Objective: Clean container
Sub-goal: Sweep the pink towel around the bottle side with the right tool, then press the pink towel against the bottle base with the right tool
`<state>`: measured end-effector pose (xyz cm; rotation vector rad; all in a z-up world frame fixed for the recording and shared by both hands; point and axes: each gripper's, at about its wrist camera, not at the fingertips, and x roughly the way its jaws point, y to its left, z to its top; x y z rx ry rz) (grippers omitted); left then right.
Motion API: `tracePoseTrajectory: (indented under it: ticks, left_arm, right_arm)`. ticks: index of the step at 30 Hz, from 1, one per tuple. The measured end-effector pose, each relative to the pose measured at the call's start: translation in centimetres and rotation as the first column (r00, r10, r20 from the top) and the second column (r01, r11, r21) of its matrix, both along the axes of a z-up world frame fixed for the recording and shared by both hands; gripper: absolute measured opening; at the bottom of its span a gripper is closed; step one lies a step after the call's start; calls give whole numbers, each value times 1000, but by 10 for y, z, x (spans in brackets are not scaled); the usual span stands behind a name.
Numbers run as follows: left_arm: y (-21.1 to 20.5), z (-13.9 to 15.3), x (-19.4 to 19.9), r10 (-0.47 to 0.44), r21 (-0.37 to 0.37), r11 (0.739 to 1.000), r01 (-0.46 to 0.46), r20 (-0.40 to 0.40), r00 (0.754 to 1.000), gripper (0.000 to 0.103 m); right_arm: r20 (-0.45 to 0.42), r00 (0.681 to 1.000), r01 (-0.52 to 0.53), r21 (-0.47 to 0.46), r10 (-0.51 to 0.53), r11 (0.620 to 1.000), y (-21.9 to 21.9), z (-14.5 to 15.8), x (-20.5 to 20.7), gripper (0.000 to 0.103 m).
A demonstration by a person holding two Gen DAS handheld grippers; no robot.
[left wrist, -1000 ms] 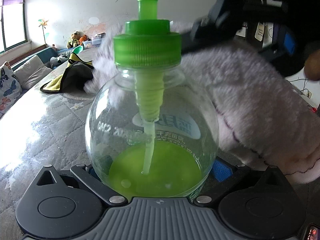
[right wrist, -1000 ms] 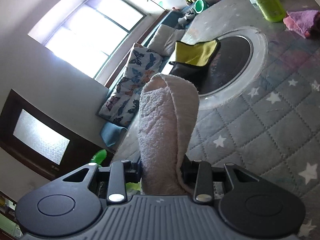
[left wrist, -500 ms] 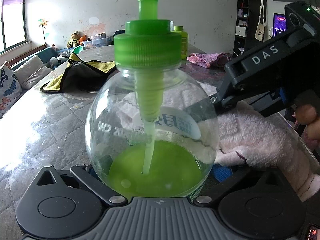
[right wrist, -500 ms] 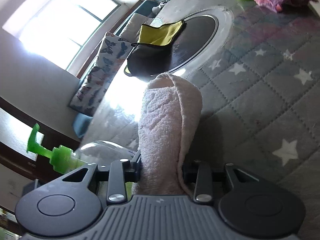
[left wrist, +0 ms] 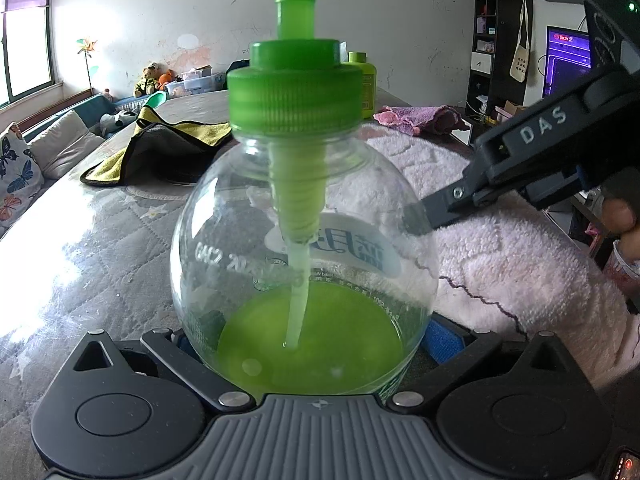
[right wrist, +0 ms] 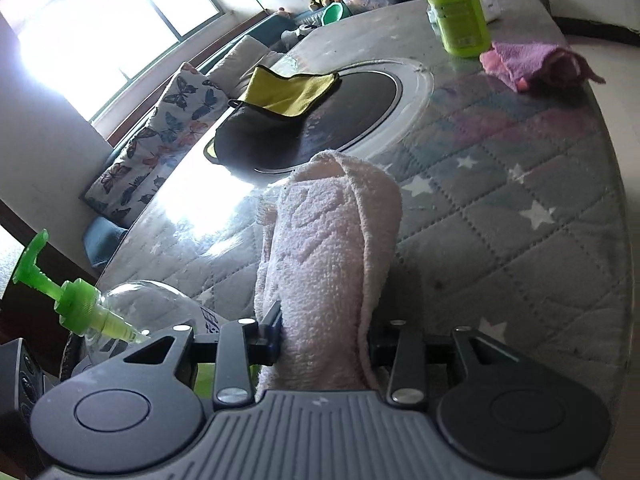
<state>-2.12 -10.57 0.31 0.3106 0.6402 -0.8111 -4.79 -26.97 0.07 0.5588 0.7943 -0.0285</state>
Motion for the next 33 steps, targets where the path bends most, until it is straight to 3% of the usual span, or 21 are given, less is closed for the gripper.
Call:
tracePoseTrajectory:
  ticks: [9,18,24,33]
  left_arm:
    - [0,0,0,0,0,1000,0,-1,1000,103]
    - [0,0,-1,-1,-1,1000,1,-1,1000,103]
    - [0,-1,-1,-1,-1,1000,1,-2,1000,103]
    - [0,0,-1,-2,-1,1000,2,-3,1000,103]
  right_arm:
    - [47,999,23,-26,-21,999,-11,22,-5,48]
    - [117,993,41,-66,-33,997,-27,45,-5,64]
    - [88,996,12,-102,-3,995,-20,39,14,66]
    - [21,1000,-6,-298,12,955,6,15,34,74]
